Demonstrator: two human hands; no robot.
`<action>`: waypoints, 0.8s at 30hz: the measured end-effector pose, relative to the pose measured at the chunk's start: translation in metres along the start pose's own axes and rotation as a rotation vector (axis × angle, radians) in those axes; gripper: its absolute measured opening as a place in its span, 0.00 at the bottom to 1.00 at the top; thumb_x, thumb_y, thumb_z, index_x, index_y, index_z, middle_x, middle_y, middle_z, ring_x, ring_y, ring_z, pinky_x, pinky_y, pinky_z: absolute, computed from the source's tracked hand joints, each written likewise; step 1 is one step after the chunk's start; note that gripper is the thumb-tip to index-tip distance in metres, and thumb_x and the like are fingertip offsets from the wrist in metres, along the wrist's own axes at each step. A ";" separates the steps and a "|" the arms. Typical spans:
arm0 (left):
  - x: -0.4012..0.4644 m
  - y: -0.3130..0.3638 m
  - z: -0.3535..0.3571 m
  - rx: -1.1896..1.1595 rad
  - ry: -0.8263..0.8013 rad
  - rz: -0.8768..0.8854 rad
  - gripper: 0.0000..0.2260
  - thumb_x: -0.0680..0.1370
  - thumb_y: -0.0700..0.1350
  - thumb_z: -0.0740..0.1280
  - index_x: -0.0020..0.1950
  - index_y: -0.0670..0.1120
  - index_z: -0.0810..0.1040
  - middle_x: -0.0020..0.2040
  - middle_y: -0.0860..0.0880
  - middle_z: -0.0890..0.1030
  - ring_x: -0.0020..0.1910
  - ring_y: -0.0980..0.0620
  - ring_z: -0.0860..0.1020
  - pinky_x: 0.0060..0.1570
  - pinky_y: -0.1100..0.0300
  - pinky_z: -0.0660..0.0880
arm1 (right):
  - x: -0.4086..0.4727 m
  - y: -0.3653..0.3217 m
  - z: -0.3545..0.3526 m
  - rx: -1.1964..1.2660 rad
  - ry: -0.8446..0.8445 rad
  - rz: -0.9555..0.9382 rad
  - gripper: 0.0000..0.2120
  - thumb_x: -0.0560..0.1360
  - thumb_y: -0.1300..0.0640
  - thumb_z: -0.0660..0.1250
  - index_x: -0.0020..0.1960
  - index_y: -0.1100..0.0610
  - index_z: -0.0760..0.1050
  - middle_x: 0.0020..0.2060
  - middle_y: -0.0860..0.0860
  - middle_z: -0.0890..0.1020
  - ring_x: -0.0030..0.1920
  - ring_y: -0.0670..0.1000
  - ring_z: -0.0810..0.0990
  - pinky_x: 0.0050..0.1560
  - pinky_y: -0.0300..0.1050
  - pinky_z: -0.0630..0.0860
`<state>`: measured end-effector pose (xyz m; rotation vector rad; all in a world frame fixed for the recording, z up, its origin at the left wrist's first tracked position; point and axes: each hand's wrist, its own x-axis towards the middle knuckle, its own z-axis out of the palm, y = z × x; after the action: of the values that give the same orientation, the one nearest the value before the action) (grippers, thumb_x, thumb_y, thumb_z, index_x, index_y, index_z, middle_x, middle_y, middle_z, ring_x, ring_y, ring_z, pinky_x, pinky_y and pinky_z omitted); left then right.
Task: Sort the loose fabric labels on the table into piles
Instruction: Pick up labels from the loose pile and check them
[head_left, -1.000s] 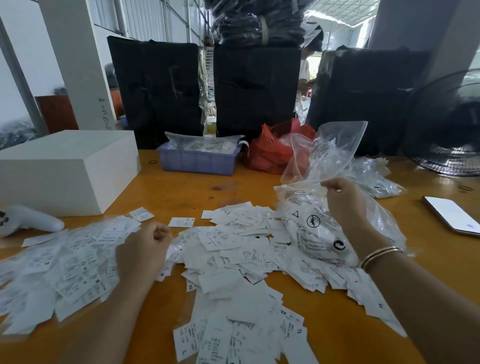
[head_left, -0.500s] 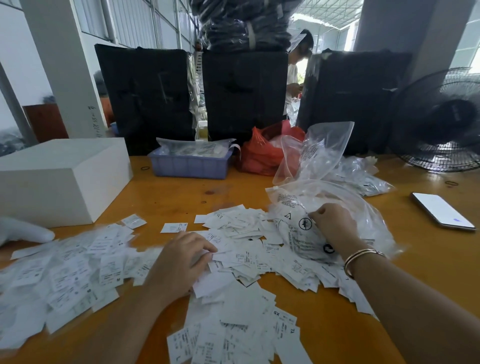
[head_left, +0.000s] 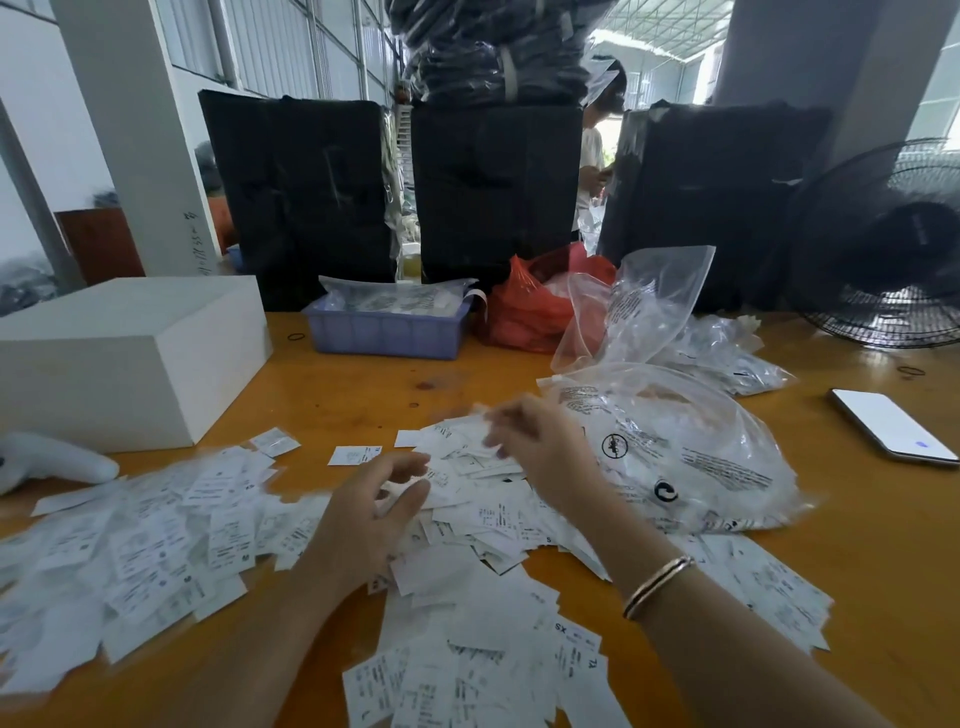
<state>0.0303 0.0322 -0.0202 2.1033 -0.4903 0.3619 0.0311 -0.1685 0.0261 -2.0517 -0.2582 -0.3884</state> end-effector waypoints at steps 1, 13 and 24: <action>0.000 0.001 -0.002 -0.050 -0.008 -0.028 0.11 0.75 0.63 0.63 0.55 0.63 0.74 0.50 0.68 0.78 0.52 0.71 0.73 0.46 0.71 0.70 | -0.003 -0.002 0.010 0.081 -0.054 0.028 0.06 0.76 0.61 0.65 0.46 0.49 0.74 0.39 0.45 0.82 0.36 0.40 0.80 0.39 0.32 0.76; 0.001 0.008 -0.002 -0.301 0.211 -0.219 0.03 0.77 0.46 0.67 0.44 0.51 0.80 0.40 0.59 0.83 0.41 0.67 0.78 0.35 0.77 0.71 | -0.020 0.007 0.056 0.312 0.021 0.098 0.07 0.78 0.60 0.64 0.46 0.48 0.76 0.37 0.45 0.83 0.37 0.41 0.80 0.39 0.36 0.76; 0.004 0.000 -0.007 -0.457 0.358 -0.429 0.06 0.77 0.45 0.67 0.49 0.57 0.79 0.46 0.54 0.83 0.48 0.55 0.79 0.44 0.60 0.76 | -0.021 0.026 0.065 -0.598 -0.150 -0.012 0.20 0.78 0.51 0.56 0.69 0.48 0.67 0.64 0.47 0.75 0.66 0.50 0.68 0.67 0.48 0.56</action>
<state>0.0336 0.0370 -0.0145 1.5958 0.0906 0.3279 0.0315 -0.1249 -0.0322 -2.6740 -0.2658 -0.3455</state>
